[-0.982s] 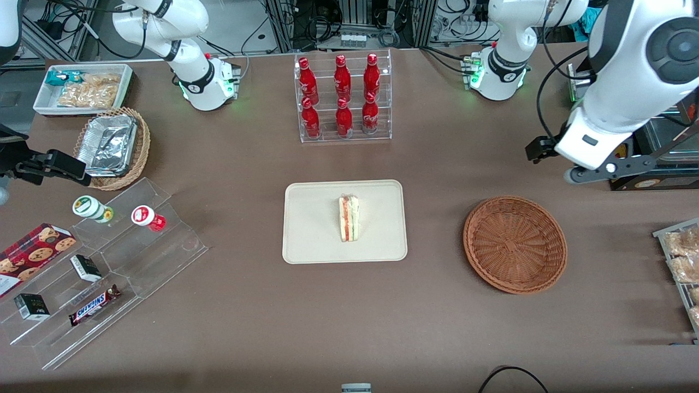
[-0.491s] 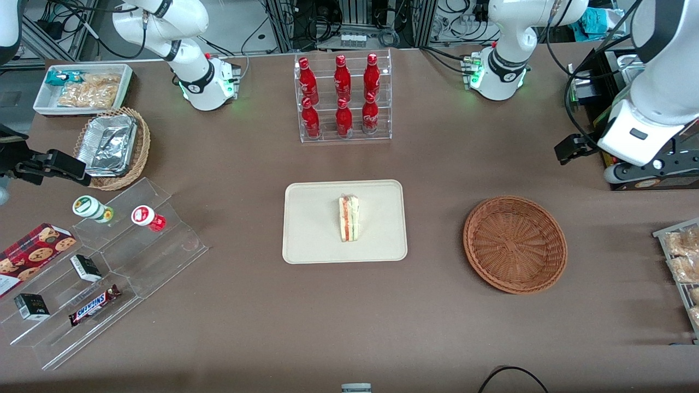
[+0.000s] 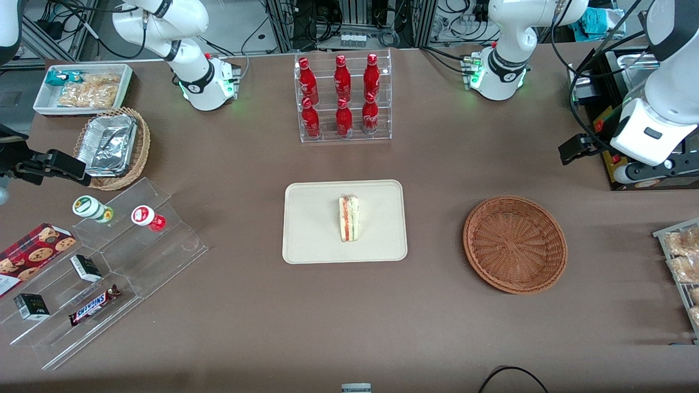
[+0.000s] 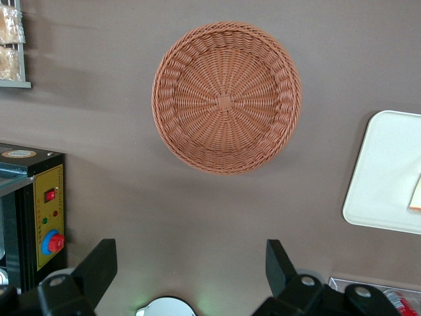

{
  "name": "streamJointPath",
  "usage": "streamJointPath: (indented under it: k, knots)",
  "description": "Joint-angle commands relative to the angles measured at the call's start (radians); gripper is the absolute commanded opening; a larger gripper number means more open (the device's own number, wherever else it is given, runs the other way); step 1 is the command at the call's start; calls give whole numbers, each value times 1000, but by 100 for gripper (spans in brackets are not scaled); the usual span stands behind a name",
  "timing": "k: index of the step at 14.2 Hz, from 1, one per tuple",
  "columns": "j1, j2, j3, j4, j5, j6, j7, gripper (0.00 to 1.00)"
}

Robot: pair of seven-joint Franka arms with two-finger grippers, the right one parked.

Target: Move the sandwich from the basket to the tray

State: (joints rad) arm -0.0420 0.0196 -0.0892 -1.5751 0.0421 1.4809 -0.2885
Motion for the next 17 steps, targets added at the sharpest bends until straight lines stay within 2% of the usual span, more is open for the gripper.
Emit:
streamJointPath:
  k: [1,5,17]
  knots:
    - [7,3,-4,26,-14,-19,5,100]
    - [8,-1,-3,26,-76,-24,2,100]
    - [8,8,26,69,-60,-19,19,100]
